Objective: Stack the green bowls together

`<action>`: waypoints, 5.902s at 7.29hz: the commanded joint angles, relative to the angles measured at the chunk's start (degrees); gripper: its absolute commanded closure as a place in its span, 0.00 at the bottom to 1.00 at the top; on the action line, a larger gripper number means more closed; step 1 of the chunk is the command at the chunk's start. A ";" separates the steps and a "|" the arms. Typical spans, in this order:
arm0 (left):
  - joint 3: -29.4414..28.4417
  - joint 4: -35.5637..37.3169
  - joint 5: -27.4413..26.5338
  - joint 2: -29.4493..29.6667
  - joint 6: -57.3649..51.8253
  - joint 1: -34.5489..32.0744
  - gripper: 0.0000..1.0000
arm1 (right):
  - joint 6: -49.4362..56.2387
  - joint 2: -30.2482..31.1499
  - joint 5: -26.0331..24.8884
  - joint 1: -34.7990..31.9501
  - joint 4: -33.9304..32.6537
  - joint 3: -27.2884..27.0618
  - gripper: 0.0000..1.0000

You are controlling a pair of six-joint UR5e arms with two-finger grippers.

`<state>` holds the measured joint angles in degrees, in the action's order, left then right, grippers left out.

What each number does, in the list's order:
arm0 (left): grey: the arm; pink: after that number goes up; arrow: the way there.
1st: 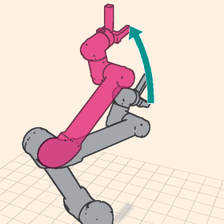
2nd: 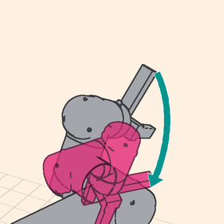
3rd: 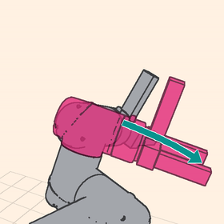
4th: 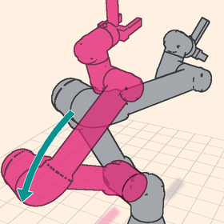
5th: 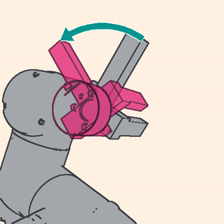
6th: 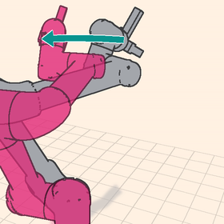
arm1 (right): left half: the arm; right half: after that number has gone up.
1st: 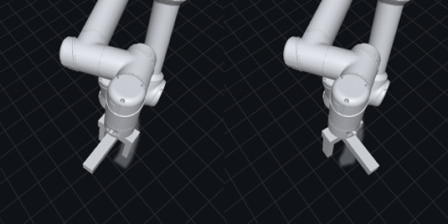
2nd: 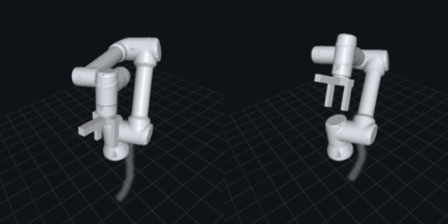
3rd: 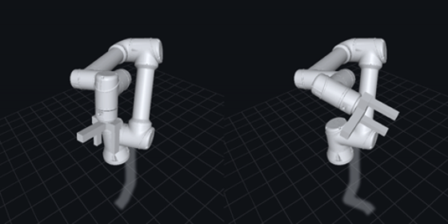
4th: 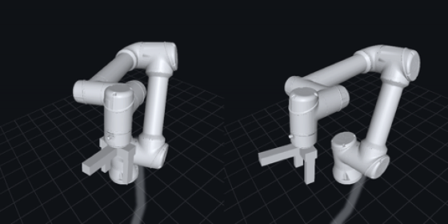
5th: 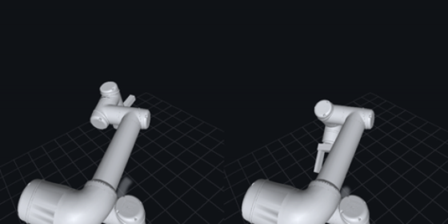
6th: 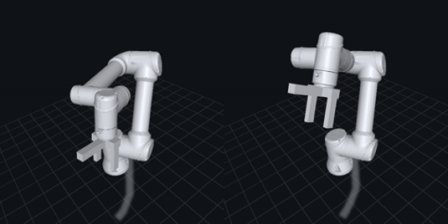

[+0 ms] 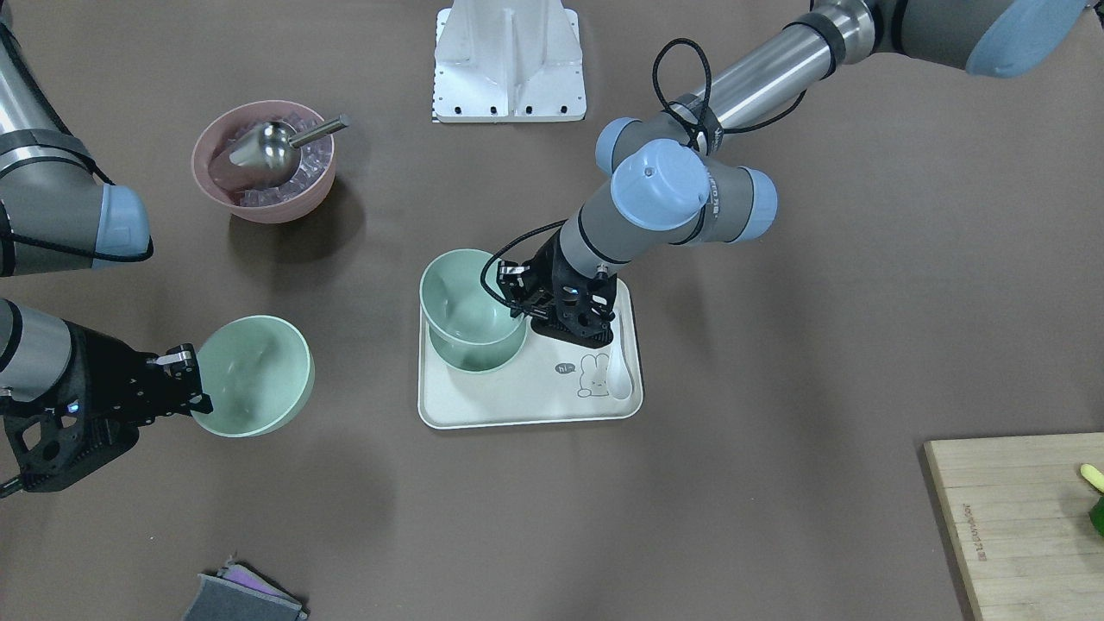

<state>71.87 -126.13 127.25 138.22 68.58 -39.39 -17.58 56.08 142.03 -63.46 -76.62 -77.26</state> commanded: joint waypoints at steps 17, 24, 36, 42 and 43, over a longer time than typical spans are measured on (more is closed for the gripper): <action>4.07 -0.08 8.46 -8.05 3.67 -12.38 0.02 | -41.83 -5.80 -0.17 15.21 21.43 1.66 1.00; 3.80 -0.08 8.46 -8.14 3.67 -12.38 0.02 | -41.13 -7.21 -2.71 16.95 21.78 5.45 0.01; 7.21 11.03 0.64 -18.69 -31.14 -32.81 0.02 | -17.76 8.15 -10.78 -3.66 7.43 -5.01 0.00; 15.90 26.17 -2.61 -40.50 -61.28 -44.36 0.02 | 13.25 23.00 -16.48 -18.86 -8.36 -6.16 0.00; 15.49 23.16 -2.18 -41.79 -60.32 -44.54 0.02 | 13.62 25.72 -11.91 -22.20 -8.98 -6.50 0.00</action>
<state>86.59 -99.17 124.51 100.67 7.95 -83.54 -5.96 78.32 125.11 -81.21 -84.83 -83.64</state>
